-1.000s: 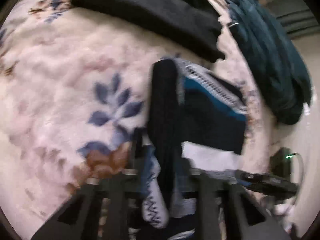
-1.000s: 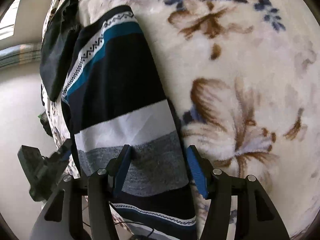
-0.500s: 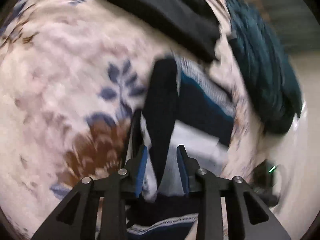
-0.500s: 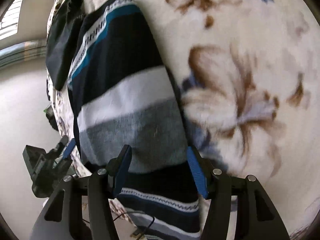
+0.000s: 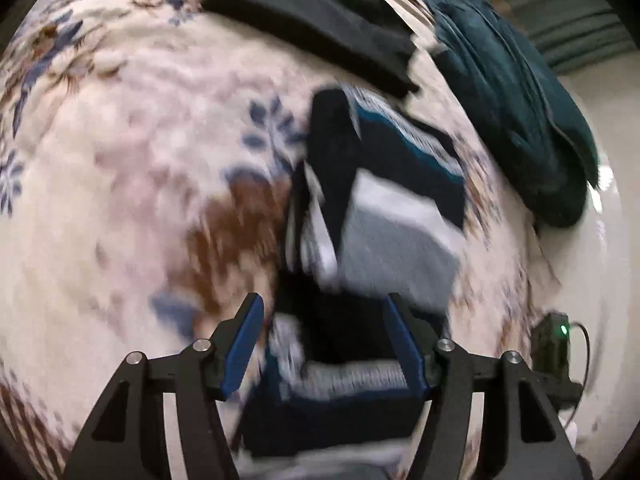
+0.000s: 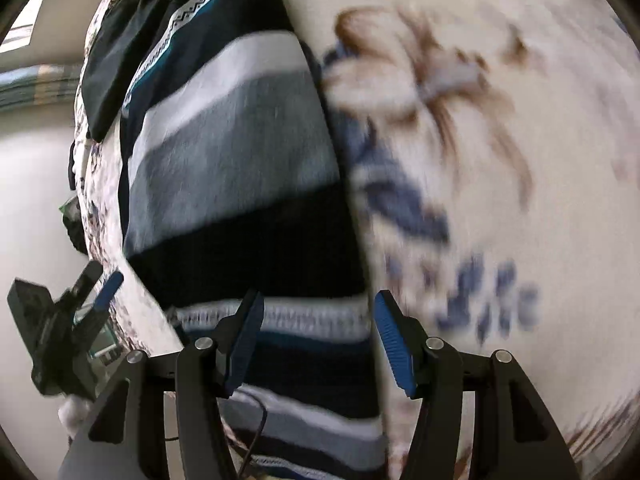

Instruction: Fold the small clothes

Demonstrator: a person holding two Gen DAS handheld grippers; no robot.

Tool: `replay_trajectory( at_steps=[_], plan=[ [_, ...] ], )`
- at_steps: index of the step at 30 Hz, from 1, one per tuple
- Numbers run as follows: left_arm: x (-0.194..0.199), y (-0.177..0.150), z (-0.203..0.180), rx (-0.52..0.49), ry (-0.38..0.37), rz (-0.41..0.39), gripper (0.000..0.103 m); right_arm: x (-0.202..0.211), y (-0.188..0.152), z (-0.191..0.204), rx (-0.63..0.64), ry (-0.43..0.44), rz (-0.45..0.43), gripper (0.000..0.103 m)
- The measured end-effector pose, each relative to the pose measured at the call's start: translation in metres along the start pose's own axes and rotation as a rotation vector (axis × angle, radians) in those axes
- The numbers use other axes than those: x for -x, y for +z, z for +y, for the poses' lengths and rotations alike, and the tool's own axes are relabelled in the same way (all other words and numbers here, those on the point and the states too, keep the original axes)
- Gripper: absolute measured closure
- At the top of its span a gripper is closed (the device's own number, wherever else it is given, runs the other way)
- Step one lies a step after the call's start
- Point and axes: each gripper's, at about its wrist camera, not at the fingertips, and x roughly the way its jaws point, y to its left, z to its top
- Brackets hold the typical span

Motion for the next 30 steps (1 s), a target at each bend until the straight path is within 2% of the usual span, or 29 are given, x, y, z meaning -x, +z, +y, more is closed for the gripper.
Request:
replay_trajectory(
  at_steps=[3, 6, 9, 10, 12, 15, 16, 20, 25, 29, 30],
  plan=[
    [0.0, -0.022, -0.006, 0.001, -0.019, 0.081, 0.043, 0.007, -0.042, -0.005, -0.058, -0.012, 0.003, 0.043],
    [0.025, -0.053, -0.005, -0.007, -0.039, 0.131, 0.043, 0.019, -0.09, -0.006, -0.106, -0.005, -0.001, 0.043],
    [0.039, -0.074, -0.008, -0.057, 0.008, 0.143, 0.043, 0.033, -0.133, -0.012, -0.133, -0.014, -0.017, 0.043],
    [0.044, -0.086, -0.004, -0.079, 0.041, 0.155, 0.043, 0.037, -0.144, -0.016, -0.141, -0.018, -0.017, 0.043],
    [0.051, -0.11, 0.01, -0.091, 0.052, 0.178, 0.043, 0.04, -0.166, -0.028, -0.154, -0.032, -0.009, 0.043],
    [0.039, -0.148, 0.027, -0.054, 0.059, 0.221, 0.043, 0.033, -0.188, -0.044, -0.151, -0.079, 0.001, 0.043],
    [0.032, -0.159, 0.031, -0.049, 0.089, 0.222, 0.045, 0.028, -0.194, -0.047, -0.15, -0.084, 0.001, 0.043],
    [0.018, -0.195, 0.04, -0.02, 0.124, 0.231, 0.048, 0.008, -0.214, -0.071, -0.165, -0.069, 0.021, 0.043],
    [0.029, -0.228, 0.046, 0.031, 0.126, 0.218, 0.048, -0.009, -0.242, -0.09, -0.19, -0.035, 0.026, 0.043],
    [0.019, -0.249, 0.044, 0.022, 0.111, 0.268, 0.048, -0.025, -0.256, -0.092, -0.201, -0.03, 0.042, 0.043],
    [0.014, -0.252, 0.045, 0.017, 0.115, 0.277, 0.052, -0.027, -0.262, -0.097, -0.204, -0.031, 0.046, 0.043]
  ],
)
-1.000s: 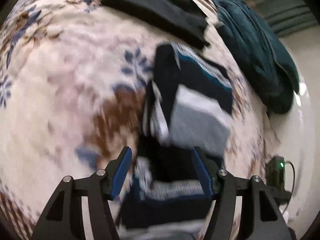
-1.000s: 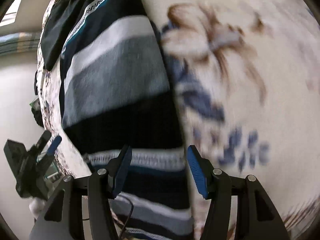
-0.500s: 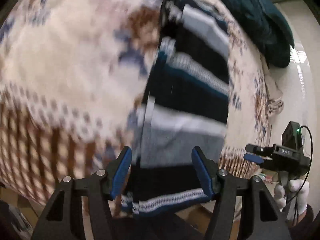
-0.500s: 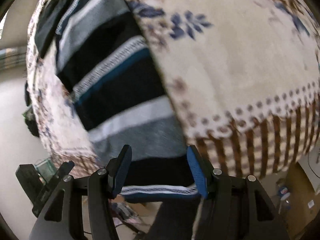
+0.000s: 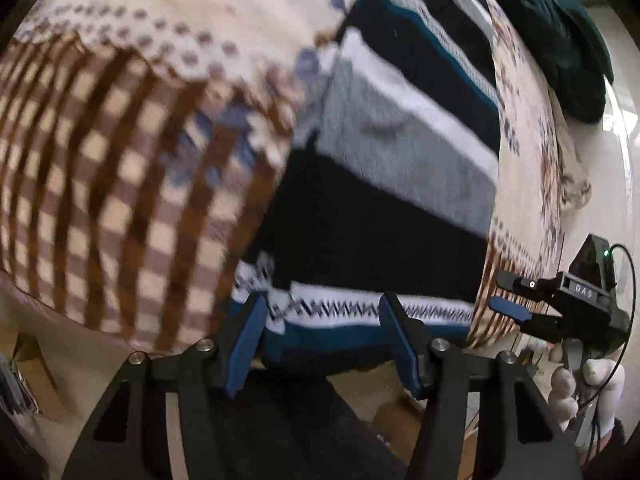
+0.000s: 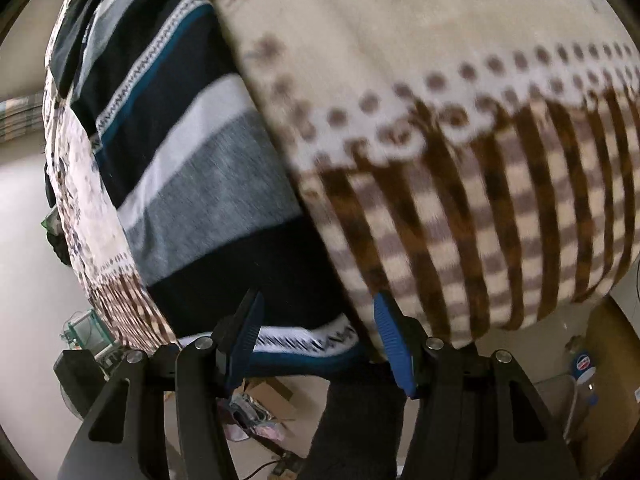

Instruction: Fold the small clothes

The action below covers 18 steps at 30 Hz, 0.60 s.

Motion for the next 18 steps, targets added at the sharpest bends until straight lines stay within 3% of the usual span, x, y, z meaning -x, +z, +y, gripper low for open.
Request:
replay_trajectory(
  at_steps=[2, 5, 12, 18],
  plan=[
    [-0.014, -0.003, -0.002, 0.006, 0.0, 0.019, 0.084, -0.008, -0.007, -0.005, -0.001, -0.007, 0.007, 0.043],
    [-0.014, -0.007, -0.005, 0.003, 0.043, -0.029, 0.098, -0.016, -0.013, -0.015, -0.014, -0.011, 0.023, 0.043],
    [0.036, -0.024, -0.029, -0.062, 0.069, -0.194, 0.098, -0.033, -0.026, -0.025, -0.013, 0.016, 0.044, 0.043],
    [0.049, -0.021, -0.014, -0.055, 0.082, -0.232, 0.098, -0.053, -0.033, -0.015, -0.022, 0.077, 0.049, 0.043]
  ],
)
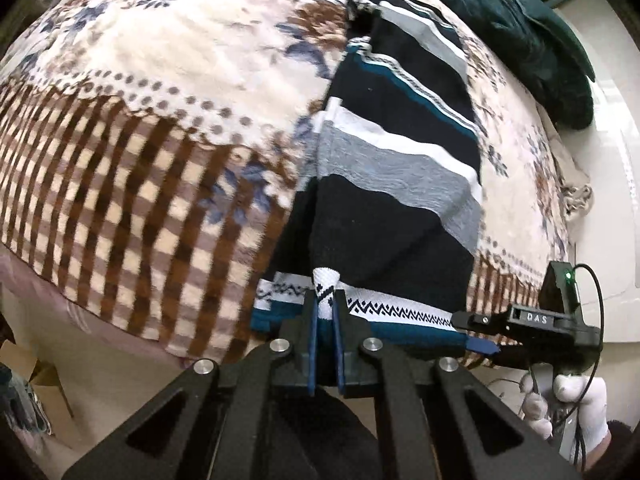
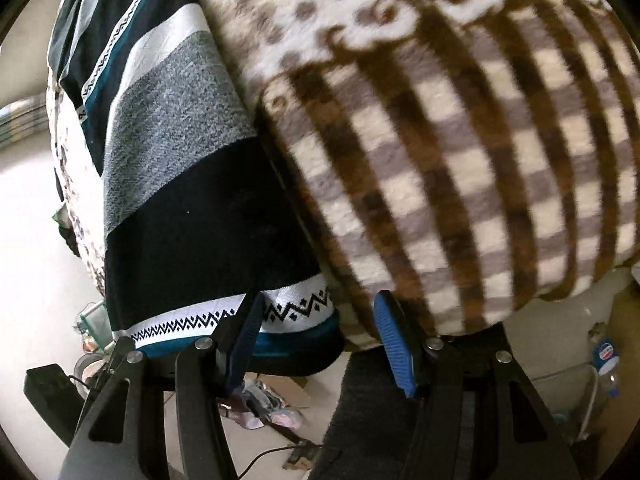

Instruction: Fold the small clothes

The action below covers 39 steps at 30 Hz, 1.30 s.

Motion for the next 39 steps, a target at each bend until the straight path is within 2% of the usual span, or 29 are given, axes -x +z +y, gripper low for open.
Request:
replay_trajectory(
  at_steps=[3, 5, 8, 10, 12, 14, 16, 17, 18, 21, 22, 23, 24, 25, 28, 30, 31, 32, 34, 36, 39],
  plan=[
    [-0.009, 0.0, 0.008, 0.014, 0.013, 0.004, 0.098, -0.008, -0.004, 0.008, 0.014, 0.001, -0.019, 0.049],
    [-0.004, -0.001, 0.016, 0.019, 0.019, -0.005, 0.1, -0.011, -0.009, 0.016, 0.022, 0.019, -0.033, 0.084],
    [0.005, -0.004, 0.013, 0.025, -0.003, -0.028, 0.1, -0.001, -0.021, 0.031, 0.036, 0.04, -0.088, 0.091],
    [0.008, -0.006, 0.01, 0.012, -0.009, -0.026, 0.1, 0.01, -0.03, 0.037, 0.055, 0.045, -0.121, 0.092],
    [0.0, -0.009, 0.014, 0.0, 0.015, -0.009, 0.1, 0.017, -0.037, 0.04, 0.103, -0.013, -0.154, 0.092],
    [-0.017, -0.013, 0.025, 0.016, 0.054, 0.02, 0.101, 0.012, -0.04, 0.038, 0.105, -0.061, -0.154, 0.092],
    [-0.037, -0.017, 0.041, 0.048, 0.069, 0.073, 0.101, 0.002, -0.034, 0.031, 0.076, -0.057, -0.125, 0.092],
    [-0.042, -0.018, 0.047, 0.066, 0.057, 0.094, 0.101, 0.0, -0.032, 0.029, 0.055, -0.051, -0.109, 0.092],
    [-0.04, -0.018, 0.052, 0.092, 0.032, 0.084, 0.101, -0.002, -0.029, 0.028, 0.043, -0.052, -0.091, 0.09],
    [-0.03, -0.015, 0.055, 0.154, -0.127, 0.063, 0.098, -0.005, -0.02, 0.029, 0.024, -0.062, -0.061, 0.083],
    [-0.029, -0.014, 0.053, 0.16, -0.163, 0.066, 0.095, -0.005, -0.018, 0.027, 0.027, -0.067, -0.059, 0.079],
    [-0.03, -0.012, 0.049, 0.158, -0.195, 0.071, 0.085, -0.006, -0.017, 0.026, 0.03, -0.074, -0.057, 0.076],
    [-0.033, -0.009, 0.042, 0.139, -0.198, 0.076, 0.08, -0.006, -0.016, 0.026, 0.028, -0.075, -0.056, 0.076],
    [-0.036, -0.007, 0.037, 0.125, -0.194, 0.077, 0.072, -0.005, -0.018, 0.022, 0.024, -0.076, -0.055, 0.076],
    [-0.056, 0.001, 0.026, 0.093, -0.173, 0.112, 0.071, -0.007, -0.016, 0.012, 0.005, -0.075, -0.045, 0.076],
    [-0.067, 0.002, 0.022, 0.081, -0.148, 0.123, 0.073, -0.006, -0.016, 0.01, 0.007, -0.075, -0.046, 0.076],
    [-0.068, 0.002, 0.02, 0.078, -0.128, 0.103, 0.074, -0.006, -0.017, 0.012, 0.013, -0.081, -0.048, 0.076],
    [-0.066, 0.002, 0.018, 0.077, -0.122, 0.09, 0.082, -0.007, -0.017, 0.015, 0.018, -0.085, -0.049, 0.076],
    [-0.061, 0.004, 0.014, 0.064, -0.131, 0.089, 0.082, -0.007, -0.018, 0.018, 0.026, -0.083, -0.039, 0.076],
    [-0.052, 0.004, 0.011, 0.042, -0.095, 0.084, 0.078, -0.008, -0.02, 0.02, 0.024, -0.081, -0.039, 0.076],
    [-0.044, 0.004, 0.018, 0.055, -0.052, 0.079, 0.063, -0.007, -0.019, 0.021, 0.017, -0.067, -0.038, 0.076]
  ],
)
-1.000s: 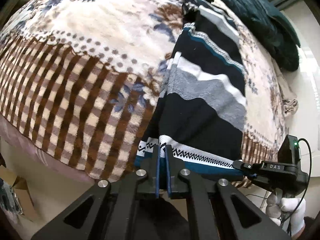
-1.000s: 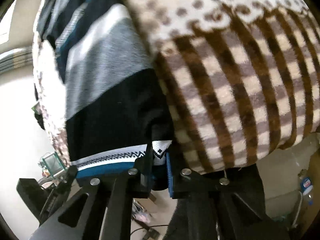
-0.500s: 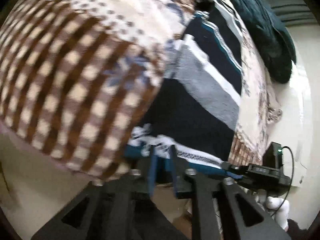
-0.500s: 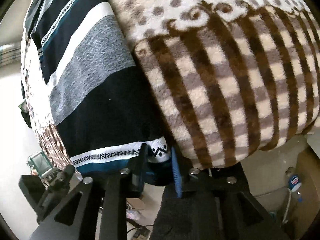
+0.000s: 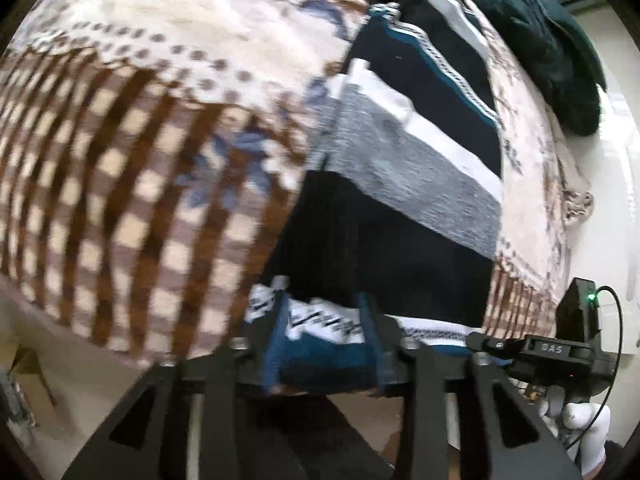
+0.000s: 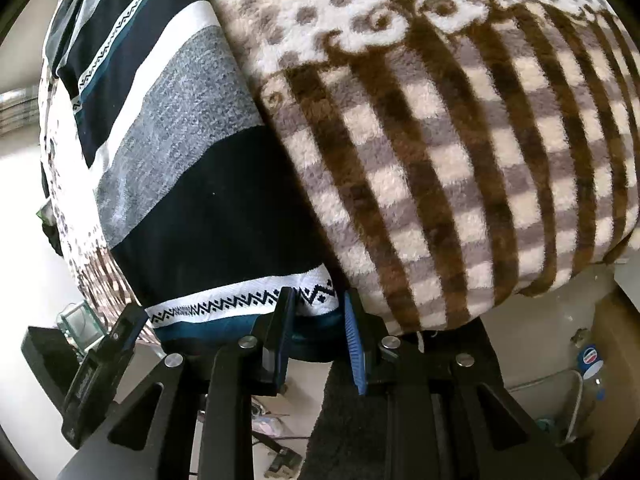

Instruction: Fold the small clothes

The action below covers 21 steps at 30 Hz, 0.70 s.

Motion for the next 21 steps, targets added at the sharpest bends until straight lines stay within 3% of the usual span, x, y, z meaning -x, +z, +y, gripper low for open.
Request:
replay_trajectory(
  at_steps=[4, 10, 13, 21],
  plan=[
    [-0.014, 0.0, 0.012, 0.036, -0.014, 0.047, 0.061, 0.001, 0.004, -0.002, -0.001, 0.001, 0.001, 0.076],
    [-0.03, 0.002, 0.01, 0.003, 0.0, 0.045, 0.063, 0.0, 0.006, -0.002, -0.003, -0.005, 0.001, 0.076],
    [-0.024, 0.001, 0.003, -0.03, 0.024, 0.007, 0.1, 0.0, 0.008, -0.003, -0.005, -0.007, 0.003, 0.076],
    [0.022, -0.009, -0.005, -0.043, 0.027, -0.108, 0.101, 0.001, 0.01, -0.002, 0.009, -0.017, 0.003, 0.076]
  ],
)
